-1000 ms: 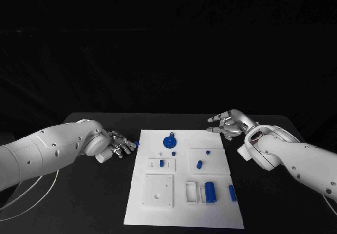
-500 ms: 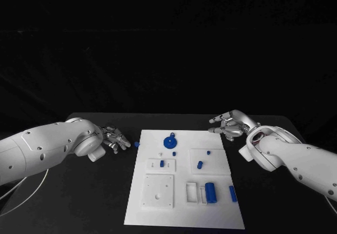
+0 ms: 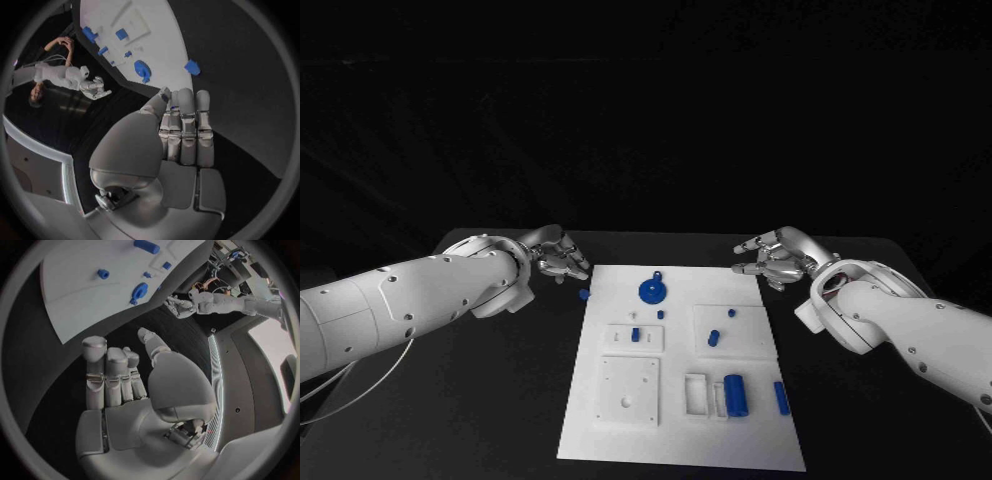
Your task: Assemble the parts on the task board
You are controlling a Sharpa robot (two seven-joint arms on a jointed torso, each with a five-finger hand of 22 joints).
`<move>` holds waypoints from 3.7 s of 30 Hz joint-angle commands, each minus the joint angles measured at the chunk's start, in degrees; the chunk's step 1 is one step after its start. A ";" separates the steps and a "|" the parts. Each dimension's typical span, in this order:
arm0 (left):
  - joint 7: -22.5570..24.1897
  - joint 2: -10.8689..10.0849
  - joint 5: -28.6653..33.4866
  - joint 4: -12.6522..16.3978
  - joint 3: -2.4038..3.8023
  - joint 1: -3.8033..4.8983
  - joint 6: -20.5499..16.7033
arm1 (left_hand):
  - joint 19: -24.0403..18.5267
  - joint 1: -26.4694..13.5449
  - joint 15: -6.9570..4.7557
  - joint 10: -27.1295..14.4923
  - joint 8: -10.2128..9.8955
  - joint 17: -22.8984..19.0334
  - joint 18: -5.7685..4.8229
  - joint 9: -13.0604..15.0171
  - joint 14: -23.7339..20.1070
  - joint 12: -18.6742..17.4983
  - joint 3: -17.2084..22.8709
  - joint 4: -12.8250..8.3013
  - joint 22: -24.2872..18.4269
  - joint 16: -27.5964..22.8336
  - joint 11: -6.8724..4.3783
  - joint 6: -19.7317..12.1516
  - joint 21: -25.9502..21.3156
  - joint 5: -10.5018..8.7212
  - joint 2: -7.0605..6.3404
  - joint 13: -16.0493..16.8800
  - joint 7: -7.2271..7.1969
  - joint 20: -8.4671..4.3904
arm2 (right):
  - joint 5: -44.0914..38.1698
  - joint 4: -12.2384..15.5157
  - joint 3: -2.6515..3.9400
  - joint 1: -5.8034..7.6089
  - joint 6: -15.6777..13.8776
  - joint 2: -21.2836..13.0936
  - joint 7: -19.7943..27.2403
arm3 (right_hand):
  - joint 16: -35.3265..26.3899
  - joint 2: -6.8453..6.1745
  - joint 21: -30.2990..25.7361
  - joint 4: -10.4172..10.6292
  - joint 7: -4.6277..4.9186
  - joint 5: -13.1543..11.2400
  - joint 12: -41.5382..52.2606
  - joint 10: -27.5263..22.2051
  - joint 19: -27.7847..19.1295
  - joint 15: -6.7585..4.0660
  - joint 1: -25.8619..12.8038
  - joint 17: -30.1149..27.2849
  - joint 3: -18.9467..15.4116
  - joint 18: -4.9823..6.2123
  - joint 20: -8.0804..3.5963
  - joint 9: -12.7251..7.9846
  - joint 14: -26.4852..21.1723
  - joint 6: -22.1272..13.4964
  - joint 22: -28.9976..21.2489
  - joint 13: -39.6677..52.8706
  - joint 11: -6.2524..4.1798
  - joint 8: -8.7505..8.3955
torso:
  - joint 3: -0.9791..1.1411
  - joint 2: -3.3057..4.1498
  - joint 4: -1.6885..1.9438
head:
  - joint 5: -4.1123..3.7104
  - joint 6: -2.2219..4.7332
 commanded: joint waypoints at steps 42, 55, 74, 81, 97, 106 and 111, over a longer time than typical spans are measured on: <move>1.37 4.71 -18.26 -7.18 -1.20 -2.97 0.75 | 3.91 0.78 0.43 -1.10 -0.38 3.15 0.39 -0.22 -0.27 1.63 -9.91 7.61 1.11 0.73 0.82 -3.93 -7.39 2.05 2.27 0.23 1.04 0.54 | -1.13 0.04 0.02 -0.28 0.70 0.15 0.82 | -0.03 0.09 0.31 -0.09 -0.07 0.24 0.26 0.08 1.84 0.05 -0.52 0.05 -0.15 0.65 -0.05 0.08 0.27 0.28 4.50 0.05 -0.22 -0.04 | 0.08 -0.07 0.01 | 0.55 -0.78; 2.17 6.06 -16.85 -9.11 -1.17 -3.81 0.98 | 3.80 1.36 0.37 -1.75 -0.38 3.33 0.36 -0.22 -0.38 1.84 -9.05 7.99 1.25 0.93 0.79 -3.61 -7.15 2.76 4.85 0.26 0.94 0.45 | -1.16 0.09 0.02 -0.29 0.72 0.13 0.81 | -0.03 0.09 0.31 -0.09 -0.07 0.24 0.26 0.08 1.84 0.05 -0.52 0.05 -0.15 0.65 -0.05 0.08 0.27 0.28 4.50 0.05 -0.22 -0.04 | 0.08 -0.05 -0.01 | 0.26 -0.93; -0.79 6.15 -16.74 -9.79 -1.17 -3.90 8.29 | 3.32 1.66 0.39 -1.75 -0.43 3.59 0.30 -0.28 -0.65 2.59 -9.68 7.59 1.22 1.33 0.79 -5.08 -6.76 1.89 4.30 0.31 1.27 0.48 | -1.19 0.08 0.02 -0.34 0.79 0.09 0.79 | -0.02 0.10 0.31 -0.08 -0.07 0.23 0.24 0.07 1.81 0.05 -0.52 0.09 0.00 0.66 -0.05 0.08 0.28 0.32 4.49 0.05 -0.22 -0.04 | 0.15 -0.13 0.05 | 0.11 -1.20; -1.52 6.14 -16.88 -10.02 -1.17 -3.93 9.59 | 3.17 1.82 0.38 -1.79 -0.40 3.77 0.24 -0.27 -0.90 3.33 -9.90 7.47 1.21 1.63 0.72 -5.50 -6.64 1.88 4.42 0.33 1.35 0.45 | -1.19 0.18 0.02 -0.37 0.74 0.08 0.79 | -0.03 0.12 0.33 -0.02 -0.08 0.22 0.24 0.07 1.82 0.05 -0.58 0.09 0.02 0.66 -0.05 0.08 0.29 0.42 4.49 0.06 -0.23 -0.05 | 0.16 -0.10 0.00 | 0.14 -1.17; 1.38 5.98 -16.36 -10.06 -1.17 -4.03 7.27 | 2.88 2.58 -0.74 1.88 0.65 3.71 -0.16 0.54 -0.88 5.14 -7.39 6.49 1.38 1.69 -0.48 4.44 -5.70 0.92 7.61 0.44 -1.31 -0.43 | -1.20 0.22 0.02 -0.40 0.69 -0.04 0.84 | -0.10 0.18 0.25 0.13 -0.13 0.20 0.22 0.05 1.80 0.04 -0.71 0.03 0.05 0.66 -0.06 0.12 0.26 0.98 4.47 0.04 -0.24 0.00 | 0.16 -0.14 0.07 | 0.00 -1.19; 3.84 5.17 -14.20 -9.26 -1.11 -4.03 3.38 | 2.30 -0.07 -1.08 5.42 -0.17 3.34 -0.54 1.05 -0.55 3.98 -3.44 5.00 1.28 1.15 -1.07 6.36 -4.10 1.50 6.32 0.51 -1.89 -0.94 | -1.20 0.23 0.02 -0.40 0.62 0.01 0.90 | -0.15 0.17 0.10 0.26 -0.13 0.19 0.16 0.00 1.78 0.03 -0.77 -0.02 0.11 0.66 -0.06 0.12 0.25 1.19 4.44 -0.01 -0.24 0.00 | 0.14 -0.19 0.06 | -0.01 -1.08; 4.40 4.76 -12.32 -8.77 -1.03 -4.03 2.38 | 2.22 -0.80 -1.10 5.58 -0.17 3.37 -0.52 1.42 -0.39 4.01 -2.14 4.76 1.28 1.12 -1.10 6.42 -3.64 1.85 5.79 0.59 -1.90 -0.97 | -1.20 0.40 0.02 -0.40 0.59 0.05 0.89 | -0.13 0.19 0.14 0.33 -0.14 0.19 0.18 0.02 1.79 0.03 -0.83 0.00 0.11 0.66 -0.07 0.12 0.26 1.19 4.45 0.01 -0.25 -0.01 | 0.15 -0.21 0.11 | 0.00 -0.90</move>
